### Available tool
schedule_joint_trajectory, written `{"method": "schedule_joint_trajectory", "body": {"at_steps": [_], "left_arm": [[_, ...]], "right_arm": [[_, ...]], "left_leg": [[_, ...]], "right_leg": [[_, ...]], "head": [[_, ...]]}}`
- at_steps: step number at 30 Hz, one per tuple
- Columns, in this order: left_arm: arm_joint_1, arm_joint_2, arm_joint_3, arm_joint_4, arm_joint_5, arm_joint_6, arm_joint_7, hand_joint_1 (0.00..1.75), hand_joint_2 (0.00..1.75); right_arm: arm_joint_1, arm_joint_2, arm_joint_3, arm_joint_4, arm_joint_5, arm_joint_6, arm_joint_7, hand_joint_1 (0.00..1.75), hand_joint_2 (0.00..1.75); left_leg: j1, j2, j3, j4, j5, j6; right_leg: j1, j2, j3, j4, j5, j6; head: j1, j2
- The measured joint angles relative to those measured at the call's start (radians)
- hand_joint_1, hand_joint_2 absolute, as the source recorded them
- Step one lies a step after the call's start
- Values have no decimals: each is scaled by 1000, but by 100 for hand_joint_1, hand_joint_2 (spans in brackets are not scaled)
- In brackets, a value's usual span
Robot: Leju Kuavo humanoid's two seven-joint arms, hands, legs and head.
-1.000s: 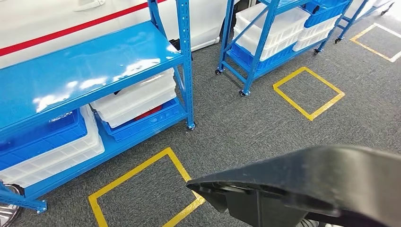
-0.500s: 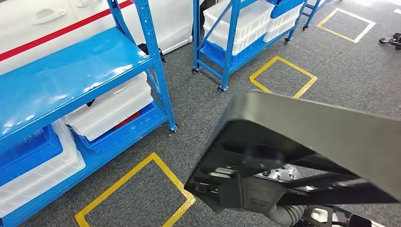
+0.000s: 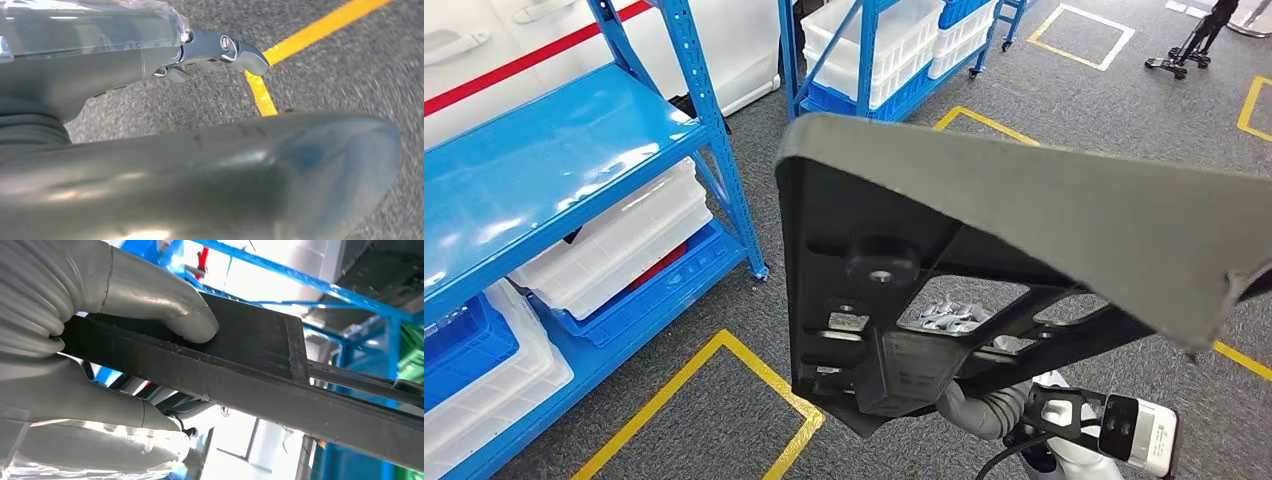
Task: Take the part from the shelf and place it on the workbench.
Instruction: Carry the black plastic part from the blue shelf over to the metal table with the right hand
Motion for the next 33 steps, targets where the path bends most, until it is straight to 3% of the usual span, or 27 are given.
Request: {"method": "schedule_joint_trajectory", "body": {"at_steps": [2,3,5,6,8,10,11,12,14,16,18,20,22,24,26,27,28,29,31,33], "left_arm": [[1,-4,0,0,-10,-4,-2,0,0],[1,-6,0,0,-14,-6,-2,0,0],[0,-10,0,0,-20,-7,2,0,0],[0,-12,0,0,-23,-7,5,0,0],[3,-15,0,0,-29,-7,12,0,0],[7,-17,0,0,-36,-8,22,0,0],[9,-18,0,0,-38,-9,26,0,0],[10,-19,0,0,-40,-10,29,0,0],[12,-21,0,0,-43,-13,31,0,0],[14,-23,0,0,-47,-15,31,0,0],[13,-26,0,0,-51,-17,30,0,0],[10,-30,0,0,-53,-20,30,0,0],[7,-35,0,0,-54,-23,30,0,0],[7,-39,0,0,-54,-25,31,0,0],[8,-41,0,0,-54,-26,31,0,0],[8,-42,0,0,-54,-26,31,0,0],[7,-43,0,0,-54,-26,31,0,0],[6,-44,0,0,-55,-26,31,0,0],[5,-48,0,0,-57,-27,30,0,0],[5,-51,0,0,-55,-25,29,0,0]], "right_arm": [[-23,-5,6,9,-12,-13,-15,173,175],[-31,-8,8,12,-17,-20,-22,173,175],[-40,-14,9,10,-27,-31,-27,173,175],[-44,-17,9,6,-32,-35,-24,173,175],[-52,-20,9,-6,-45,-40,-8,173,175],[-56,-23,8,-18,-60,-43,10,173,175],[-55,-24,8,-23,-65,-43,17,173,175],[-52,-26,7,-28,-69,-43,21,173,175],[-44,-29,4,-36,-72,-42,26,173,175],[-38,-31,-1,-42,-73,-40,26,173,175],[-33,-34,-7,-45,-74,-38,25,173,175],[-27,-37,-12,-45,-73,-36,25,173,175],[-26,-39,-16,-45,-72,-35,25,173,175],[-26,-39,-16,-44,-72,-34,24,173,175],[-23,-39,-16,-42,-71,-34,24,173,175],[-21,-39,-16,-40,-71,-34,24,173,175],[-21,-39,-16,-39,-71,-33,24,173,175],[-21,-39,-17,-38,-71,-31,23,173,175],[-22,-41,-18,-37,-70,-23,18,173,175],[-21,-43,-19,-37,-68,-8,4,173,175]], "left_leg": [[-5,15,1,1,-3,-6],[-7,23,1,1,-4,-11],[-7,32,4,1,-9,-20],[-6,19,2,11,-19,-25],[-2,-23,-31,90,-70,-32],[1,-46,-95,229,-133,-37],[3,-48,-119,277,-144,-40],[6,-48,-128,291,-136,-42],[15,-57,-87,194,-65,-48],[23,-89,-31,68,-12,-50],[23,-107,-14,25,-9,-43],[20,-92,-14,20,-4,-28],[19,-73,-12,12,3,-12],[16,-53,-12,8,5,-2],[11,-33,-13,8,4,1],[9,-23,-13,8,3,2],[7,-14,-11,8,2,2],[5,-6,-9,8,1,3],[1,8,-5,9,-3,-1],[-2,22,-4,9,-6,-8]], "right_leg": [[11,-24,42,-89,21,-12],[14,-24,44,-98,18,-15],[10,-7,44,-106,24,-22],[6,1,46,-111,28,-26],[0,15,50,-120,33,-35],[0,33,49,-120,34,-38],[-1,43,50,-119,34,-38],[-1,54,50,-118,34,-38],[-4,76,52,-112,30,-33],[-5,97,47,-99,24,-22],[-6,114,36,-91,25,-9],[-10,126,29,-91,29,3],[-11,98,11,-57,6,13],[-9,53,-41,53,-54,18],[-9,36,-98,171,-98,21],[-9,34,-107,189,-95,20],[-9,31,-94,168,-74,17],[-7,26,-63,110,-41,12],[4,-12,12,-33,9,-3],[18,-35,42,-97,19,-15]], "head": [[0,0],[-1,0],[-1,0],[-1,0],[-2,0],[-2,0],[-2,0],[-2,0],[-2,0],[-2,0],[-3,0],[-3,0],[-1,0],[2,0],[1,0],[1,0],[1,0],[1,0],[1,0],[1,0]]}}
